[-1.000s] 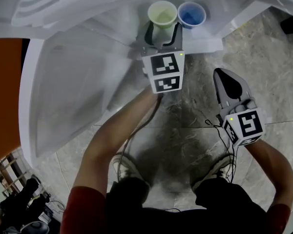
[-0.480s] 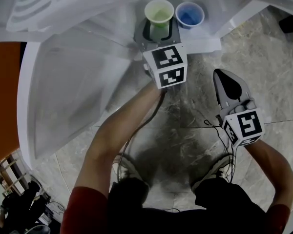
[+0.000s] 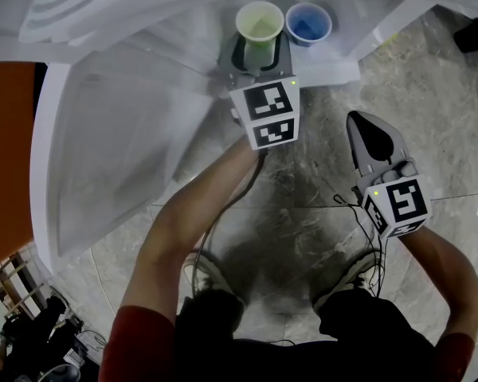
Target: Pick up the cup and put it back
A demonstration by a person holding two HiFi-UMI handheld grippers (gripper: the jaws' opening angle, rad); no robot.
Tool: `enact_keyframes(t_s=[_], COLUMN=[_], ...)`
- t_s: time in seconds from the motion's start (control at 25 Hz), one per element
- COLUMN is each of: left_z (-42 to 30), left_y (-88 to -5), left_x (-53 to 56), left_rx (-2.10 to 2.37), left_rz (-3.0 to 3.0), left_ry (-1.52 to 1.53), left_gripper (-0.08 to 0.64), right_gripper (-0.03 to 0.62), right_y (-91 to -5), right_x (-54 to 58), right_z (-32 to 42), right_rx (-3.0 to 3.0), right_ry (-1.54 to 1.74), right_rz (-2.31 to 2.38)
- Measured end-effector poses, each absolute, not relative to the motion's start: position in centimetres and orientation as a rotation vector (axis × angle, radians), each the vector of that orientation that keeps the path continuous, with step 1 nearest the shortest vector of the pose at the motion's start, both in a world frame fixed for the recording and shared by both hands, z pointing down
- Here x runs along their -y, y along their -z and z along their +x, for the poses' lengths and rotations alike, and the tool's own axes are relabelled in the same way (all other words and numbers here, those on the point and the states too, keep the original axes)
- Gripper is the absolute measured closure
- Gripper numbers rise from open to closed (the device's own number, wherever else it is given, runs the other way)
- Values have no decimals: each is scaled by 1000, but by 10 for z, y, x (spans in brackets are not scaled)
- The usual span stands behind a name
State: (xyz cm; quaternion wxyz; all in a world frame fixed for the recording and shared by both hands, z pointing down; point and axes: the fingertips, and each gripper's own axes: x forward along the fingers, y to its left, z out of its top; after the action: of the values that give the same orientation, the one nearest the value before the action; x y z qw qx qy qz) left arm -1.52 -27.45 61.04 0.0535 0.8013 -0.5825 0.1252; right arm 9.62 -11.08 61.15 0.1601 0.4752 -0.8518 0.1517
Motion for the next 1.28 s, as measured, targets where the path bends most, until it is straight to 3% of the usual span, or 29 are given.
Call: enact_keyframes(t_s=[0.52,1.28], left_z=[-15,-29], left_y=[-587,-562], left_x=[234,132], left_rx=[1604,1367], left_rz=[2486,2697], left_ry=[-260,-326], left_gripper=[308,308], right_gripper=[592,592], right_y=[-597,-567], right_x=[110,99], right_z=[86,68], right_rx=[2451,2476], right_ry=[-415,-325], right_rz=[1361,1336])
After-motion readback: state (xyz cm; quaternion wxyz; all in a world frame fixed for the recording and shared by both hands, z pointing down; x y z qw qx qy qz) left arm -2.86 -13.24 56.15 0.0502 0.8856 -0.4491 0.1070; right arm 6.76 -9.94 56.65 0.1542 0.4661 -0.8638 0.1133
